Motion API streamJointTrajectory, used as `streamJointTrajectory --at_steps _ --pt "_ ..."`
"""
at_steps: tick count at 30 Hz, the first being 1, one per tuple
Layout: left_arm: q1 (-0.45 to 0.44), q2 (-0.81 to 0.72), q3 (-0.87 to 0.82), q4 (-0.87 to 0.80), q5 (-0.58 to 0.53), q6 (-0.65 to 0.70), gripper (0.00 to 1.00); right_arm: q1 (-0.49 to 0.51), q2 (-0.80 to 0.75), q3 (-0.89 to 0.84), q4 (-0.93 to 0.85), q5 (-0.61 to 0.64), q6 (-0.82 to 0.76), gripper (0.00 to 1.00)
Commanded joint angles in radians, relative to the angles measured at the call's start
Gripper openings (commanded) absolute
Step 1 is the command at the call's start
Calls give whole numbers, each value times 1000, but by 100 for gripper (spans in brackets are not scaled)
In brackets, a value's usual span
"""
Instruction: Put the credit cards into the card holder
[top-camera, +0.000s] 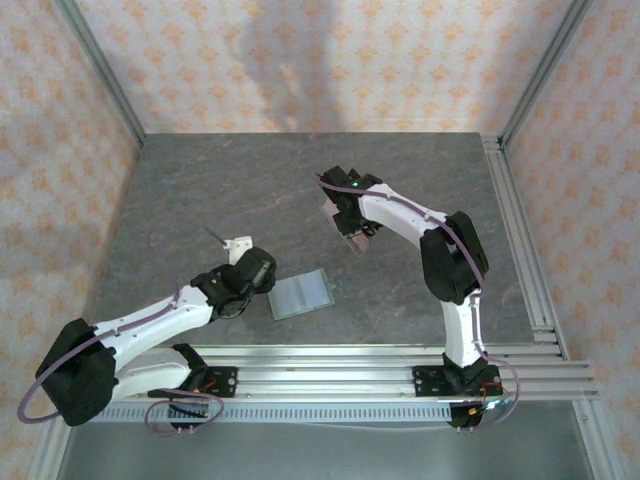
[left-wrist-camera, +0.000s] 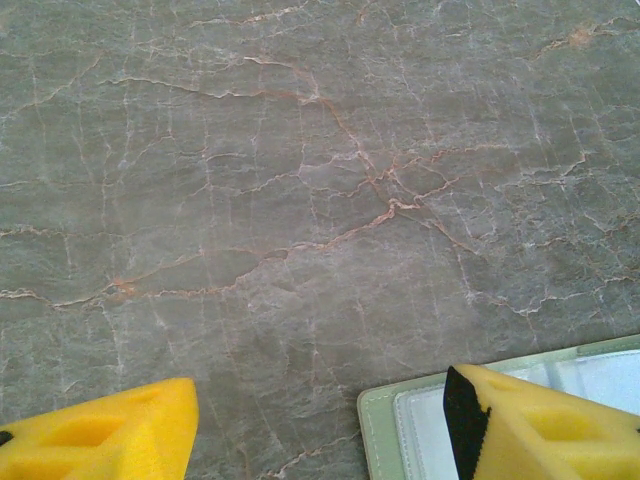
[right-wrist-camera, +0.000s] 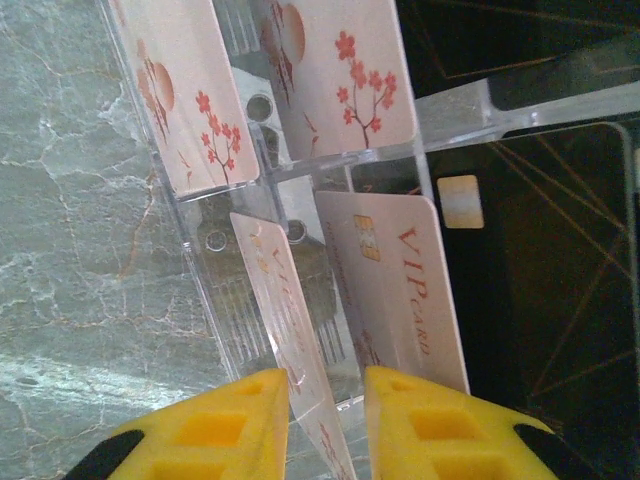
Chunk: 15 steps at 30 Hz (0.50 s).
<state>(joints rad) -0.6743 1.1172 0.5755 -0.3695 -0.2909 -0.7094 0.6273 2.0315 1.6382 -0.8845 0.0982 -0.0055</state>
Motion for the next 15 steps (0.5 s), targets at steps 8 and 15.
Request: streamJointTrajectory --at_steps 8,15 --pt "-6 2 23 22 -8 4 67 6 32 15 -22 9 -12 18" --pt "-7 4 21 27 -8 10 67 5 23 17 -25 -12 -15 9"
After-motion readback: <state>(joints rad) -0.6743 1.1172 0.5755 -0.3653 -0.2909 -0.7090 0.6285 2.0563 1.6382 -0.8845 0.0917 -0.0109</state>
